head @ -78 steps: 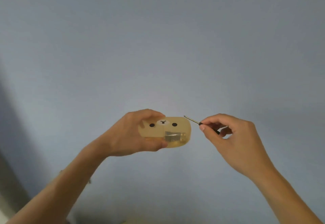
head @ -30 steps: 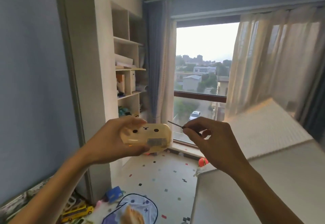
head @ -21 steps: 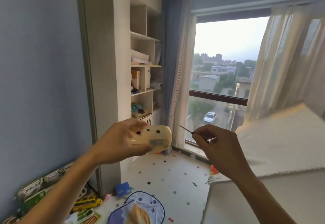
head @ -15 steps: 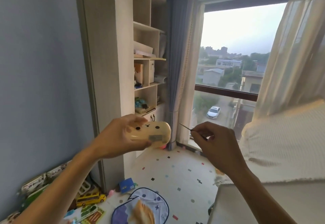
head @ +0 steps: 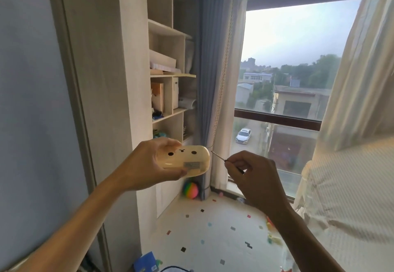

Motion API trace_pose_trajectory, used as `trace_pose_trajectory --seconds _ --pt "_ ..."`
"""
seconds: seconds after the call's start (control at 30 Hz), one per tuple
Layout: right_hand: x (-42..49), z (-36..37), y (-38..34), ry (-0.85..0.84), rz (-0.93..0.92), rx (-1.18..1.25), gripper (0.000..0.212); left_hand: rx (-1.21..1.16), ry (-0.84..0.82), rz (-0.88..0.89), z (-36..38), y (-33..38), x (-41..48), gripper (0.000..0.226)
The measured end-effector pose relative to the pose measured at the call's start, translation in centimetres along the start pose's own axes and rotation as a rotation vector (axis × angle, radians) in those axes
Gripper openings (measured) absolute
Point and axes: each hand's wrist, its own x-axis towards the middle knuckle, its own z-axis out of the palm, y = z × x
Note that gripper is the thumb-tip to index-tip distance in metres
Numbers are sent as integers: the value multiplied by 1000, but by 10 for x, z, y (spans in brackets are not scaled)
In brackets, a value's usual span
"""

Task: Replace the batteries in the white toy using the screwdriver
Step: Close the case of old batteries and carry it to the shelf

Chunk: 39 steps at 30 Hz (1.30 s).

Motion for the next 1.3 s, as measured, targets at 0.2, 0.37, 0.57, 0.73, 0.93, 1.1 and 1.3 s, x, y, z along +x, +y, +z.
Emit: trace_pose_trajectory --seconds 0.2,0.37,0.57,0.73,0.93,1.1,1.3 --pt "76 58 46 10 -7 -19 5 -36 -4 12 12 -67 87 73" --pt "147 102 111 17 2 -11 7 -31 1 32 38 -123 181 71" --pt "267 143 217 -4 -14 -10 11 -43 12 37 73 -178 325 68" --pt "376 167 291 -19 -56 -4 11 -22 30 40 94 -214 446 70" --pt "473 223 377 -62 -21 39 12 12 4 17 124 -276 569 77" --pt "558 289 453 -71 -5 56 11 40 12 0 149 -346 666 82" --pt "671 371 528 -101 0 48 9 93 13 -74 154 -436 784 82"
